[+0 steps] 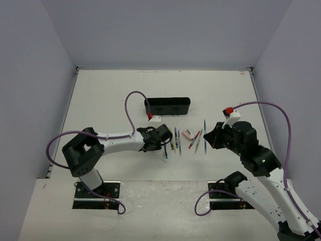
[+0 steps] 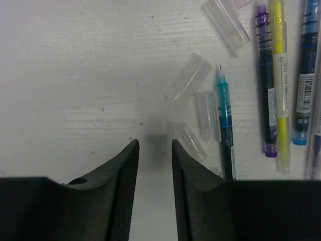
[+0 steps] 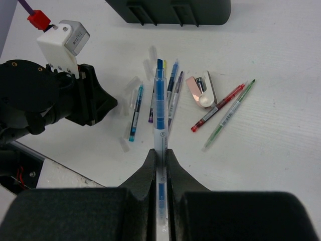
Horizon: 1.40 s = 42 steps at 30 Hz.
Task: Sort the stationery into containers
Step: Close the pen cap on the pen.
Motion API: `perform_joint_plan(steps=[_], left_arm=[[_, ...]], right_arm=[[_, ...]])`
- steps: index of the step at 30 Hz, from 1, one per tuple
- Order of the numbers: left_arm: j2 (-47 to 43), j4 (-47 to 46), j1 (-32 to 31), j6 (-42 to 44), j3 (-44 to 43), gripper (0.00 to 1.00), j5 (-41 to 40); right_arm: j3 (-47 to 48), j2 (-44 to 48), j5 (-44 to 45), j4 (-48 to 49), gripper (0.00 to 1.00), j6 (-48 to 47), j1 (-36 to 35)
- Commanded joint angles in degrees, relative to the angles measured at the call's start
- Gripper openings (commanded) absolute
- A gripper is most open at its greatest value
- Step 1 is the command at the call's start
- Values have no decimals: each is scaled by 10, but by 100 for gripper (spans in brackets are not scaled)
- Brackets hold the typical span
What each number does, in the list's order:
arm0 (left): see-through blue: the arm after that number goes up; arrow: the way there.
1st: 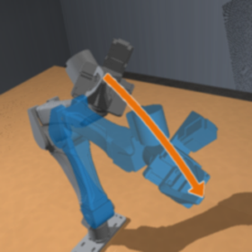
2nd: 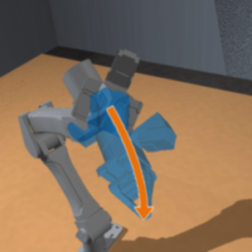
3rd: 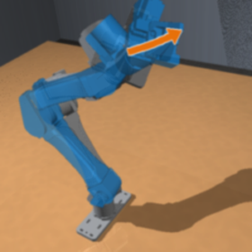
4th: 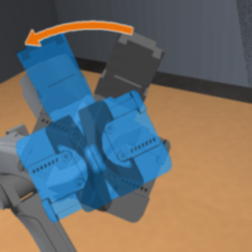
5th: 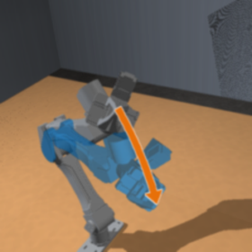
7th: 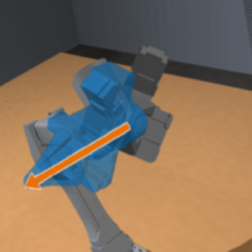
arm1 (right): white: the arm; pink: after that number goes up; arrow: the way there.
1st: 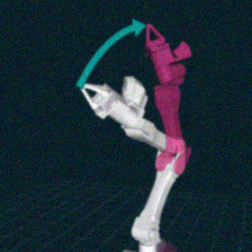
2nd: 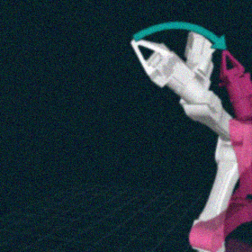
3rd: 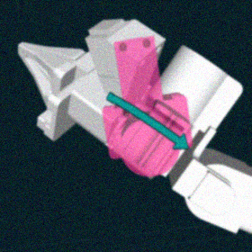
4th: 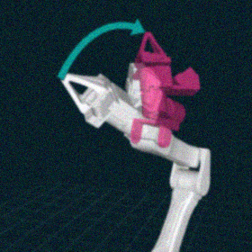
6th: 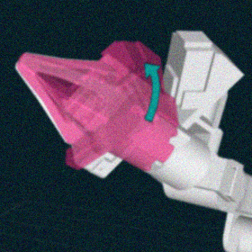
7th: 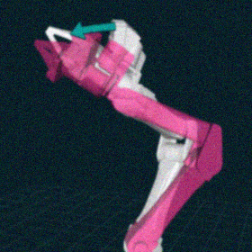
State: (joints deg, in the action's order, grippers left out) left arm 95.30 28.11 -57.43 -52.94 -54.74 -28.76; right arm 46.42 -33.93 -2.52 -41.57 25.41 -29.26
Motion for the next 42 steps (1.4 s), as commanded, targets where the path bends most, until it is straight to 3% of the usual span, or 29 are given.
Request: perform_joint_plan(steps=[1,10,15,26,32,36,39,41,42], left_arm=[[4,-43,-2,12,1,34,6],[9,-53,-2,19,3,33,14],[20,-52,-3,18,6,25,13],[39,-60,-2,17,15,24,17],[37,-47,-2,2,30,0,8],[-6,-22,-2,-18,45,0,-27],[-67,-8,-2,-19,40,0,-47],[-122,-27,-3,3,29,0,-67],[-147,-30,-4,19,26,0,-78]], right_arm=[[-2,-2,-7,22,0,-13,-3],[-2,-3,-6,23,0,-13,-3],[-2,-1,-7,21,0,-13,-3],[-1,-3,-6,22,0,-13,-3],[1,5,-16,18,0,-14,-3],[-4,15,-27,23,0,-14,-3],[-24,31,-93,61,0,-9,-3],[-74,46,-228,148,0,20,-4],[-102,46,-234,203,0,36,-4]])
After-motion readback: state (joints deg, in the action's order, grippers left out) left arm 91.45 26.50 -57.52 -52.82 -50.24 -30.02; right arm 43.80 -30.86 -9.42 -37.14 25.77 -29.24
